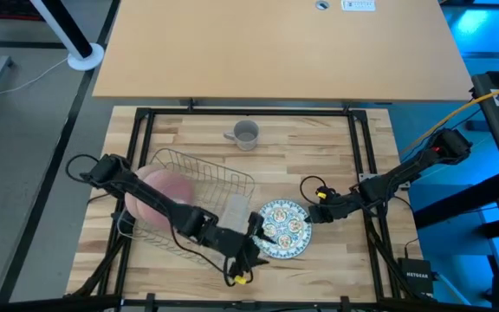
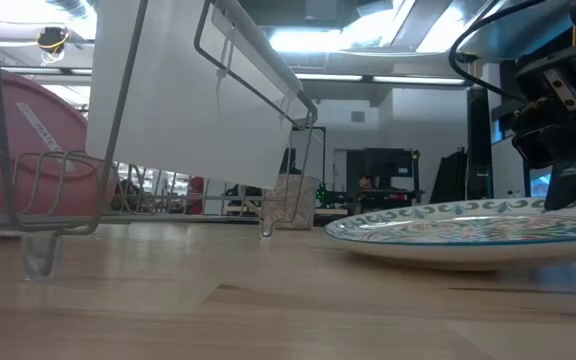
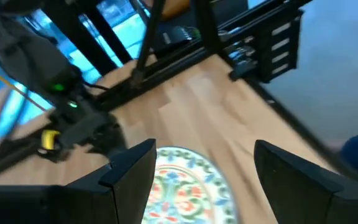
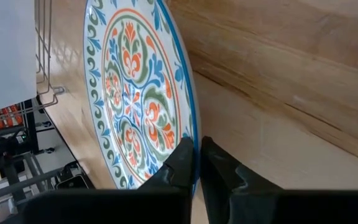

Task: Sort dishes
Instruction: Put the white-blue plate in the dish rack

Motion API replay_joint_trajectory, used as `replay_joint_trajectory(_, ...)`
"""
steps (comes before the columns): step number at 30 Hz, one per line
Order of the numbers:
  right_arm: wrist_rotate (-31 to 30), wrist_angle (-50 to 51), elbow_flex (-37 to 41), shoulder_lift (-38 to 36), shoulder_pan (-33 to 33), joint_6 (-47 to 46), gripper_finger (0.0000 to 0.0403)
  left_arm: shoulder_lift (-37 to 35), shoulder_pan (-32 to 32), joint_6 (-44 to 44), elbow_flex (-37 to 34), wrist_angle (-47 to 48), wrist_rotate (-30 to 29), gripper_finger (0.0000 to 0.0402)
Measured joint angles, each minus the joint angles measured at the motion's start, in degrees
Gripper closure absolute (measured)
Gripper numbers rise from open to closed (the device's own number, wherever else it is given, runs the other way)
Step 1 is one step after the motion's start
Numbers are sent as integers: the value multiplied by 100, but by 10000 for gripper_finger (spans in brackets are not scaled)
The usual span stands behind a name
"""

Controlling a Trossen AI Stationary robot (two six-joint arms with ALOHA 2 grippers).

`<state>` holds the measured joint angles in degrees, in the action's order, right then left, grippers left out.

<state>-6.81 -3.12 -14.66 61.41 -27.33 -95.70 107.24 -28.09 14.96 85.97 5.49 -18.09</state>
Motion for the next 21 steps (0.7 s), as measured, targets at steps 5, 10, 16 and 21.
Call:
replay_joint_trajectory(5,0,5,-2,0,0,0,384,3,-380,-460,0,108,-9,141)
replay_joint_trajectory(10,0,0,-2,-2,0,-1,384,218,-740,-673,0,121,-70,141)
replay_joint_trajectory(16,93,-16,-2,-2,0,-182,384,857,-910,-413,-4,-67,-305,141)
replay_joint_trajectory(21,204,-38,-2,-2,-1,-465,384,1398,-856,83,-4,-958,-820,141)
